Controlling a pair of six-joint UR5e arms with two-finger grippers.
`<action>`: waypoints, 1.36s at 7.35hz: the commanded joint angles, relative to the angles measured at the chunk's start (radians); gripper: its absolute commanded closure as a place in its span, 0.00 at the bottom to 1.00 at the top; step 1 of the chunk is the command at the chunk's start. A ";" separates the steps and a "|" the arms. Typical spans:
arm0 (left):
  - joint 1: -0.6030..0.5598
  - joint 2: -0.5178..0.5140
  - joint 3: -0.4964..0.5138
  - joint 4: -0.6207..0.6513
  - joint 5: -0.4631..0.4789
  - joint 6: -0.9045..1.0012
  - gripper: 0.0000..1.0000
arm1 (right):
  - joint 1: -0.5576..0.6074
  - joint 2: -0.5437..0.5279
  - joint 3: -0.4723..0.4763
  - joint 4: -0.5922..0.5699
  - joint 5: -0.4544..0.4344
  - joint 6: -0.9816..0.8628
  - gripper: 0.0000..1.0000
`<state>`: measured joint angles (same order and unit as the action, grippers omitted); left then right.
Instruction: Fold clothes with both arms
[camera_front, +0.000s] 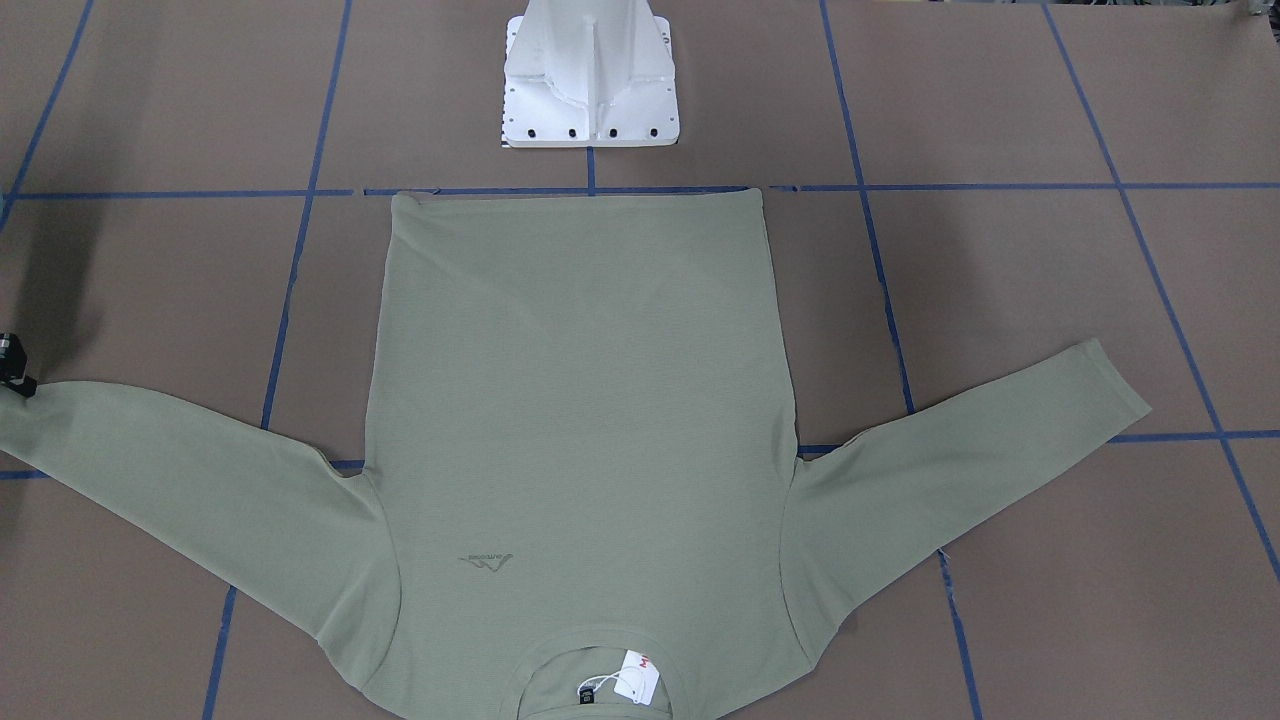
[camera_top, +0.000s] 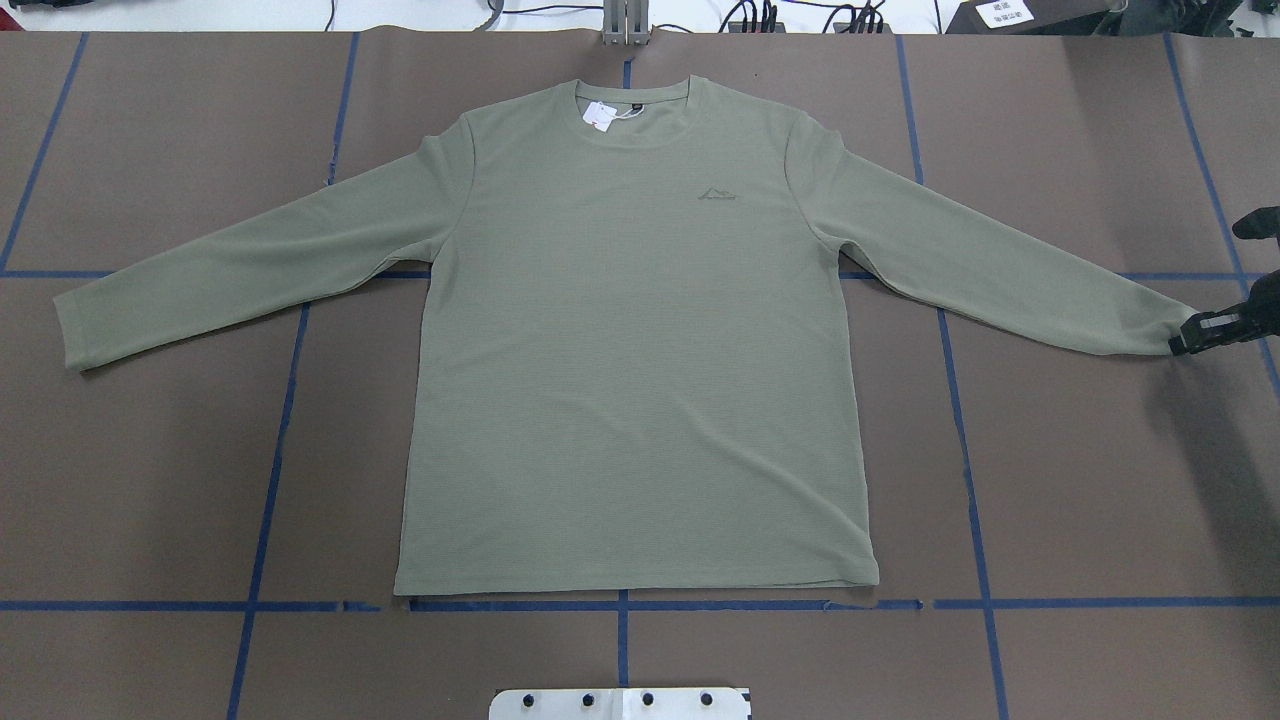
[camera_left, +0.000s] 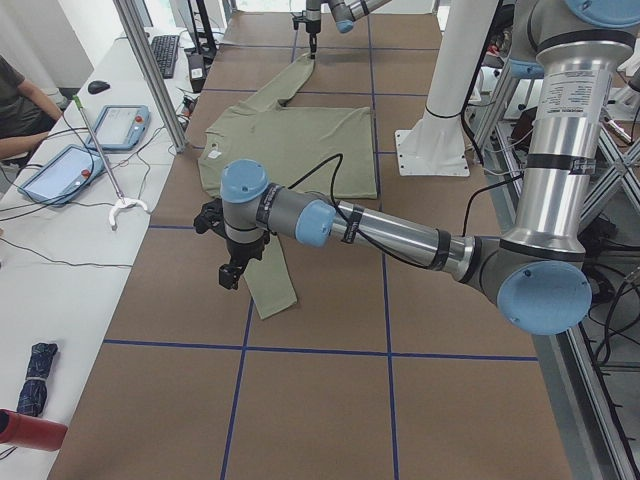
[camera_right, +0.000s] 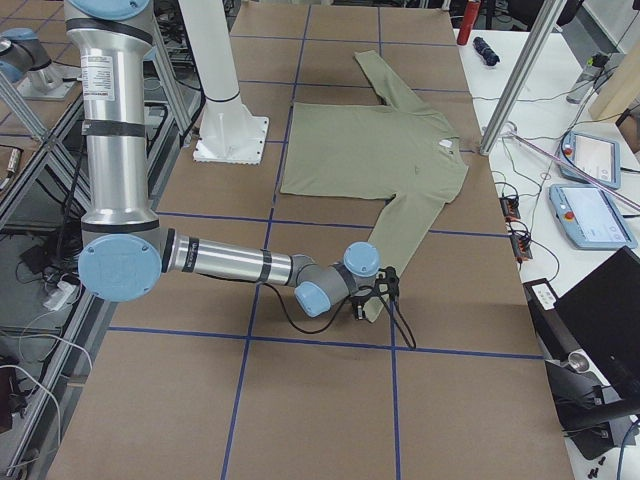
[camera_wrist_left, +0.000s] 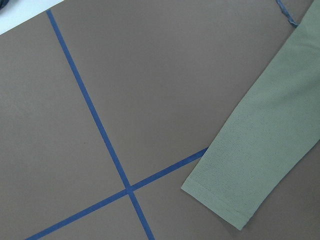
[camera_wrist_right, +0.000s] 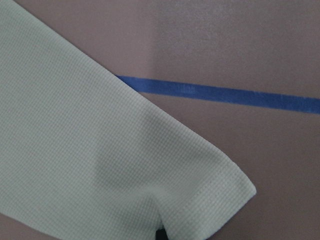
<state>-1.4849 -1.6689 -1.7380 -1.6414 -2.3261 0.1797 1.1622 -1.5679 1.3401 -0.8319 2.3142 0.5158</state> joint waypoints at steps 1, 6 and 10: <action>0.000 0.000 0.002 0.000 -0.001 0.000 0.00 | 0.037 0.017 0.007 0.005 0.064 0.010 1.00; 0.000 -0.015 0.006 0.002 0.001 -0.017 0.00 | 0.051 0.280 0.017 -0.086 0.177 0.093 1.00; -0.002 -0.014 0.008 0.002 0.002 -0.017 0.00 | -0.125 0.653 0.004 -0.223 0.112 0.433 1.00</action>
<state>-1.4851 -1.6835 -1.7319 -1.6387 -2.3245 0.1626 1.0913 -1.0430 1.3466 -0.9857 2.4694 0.8587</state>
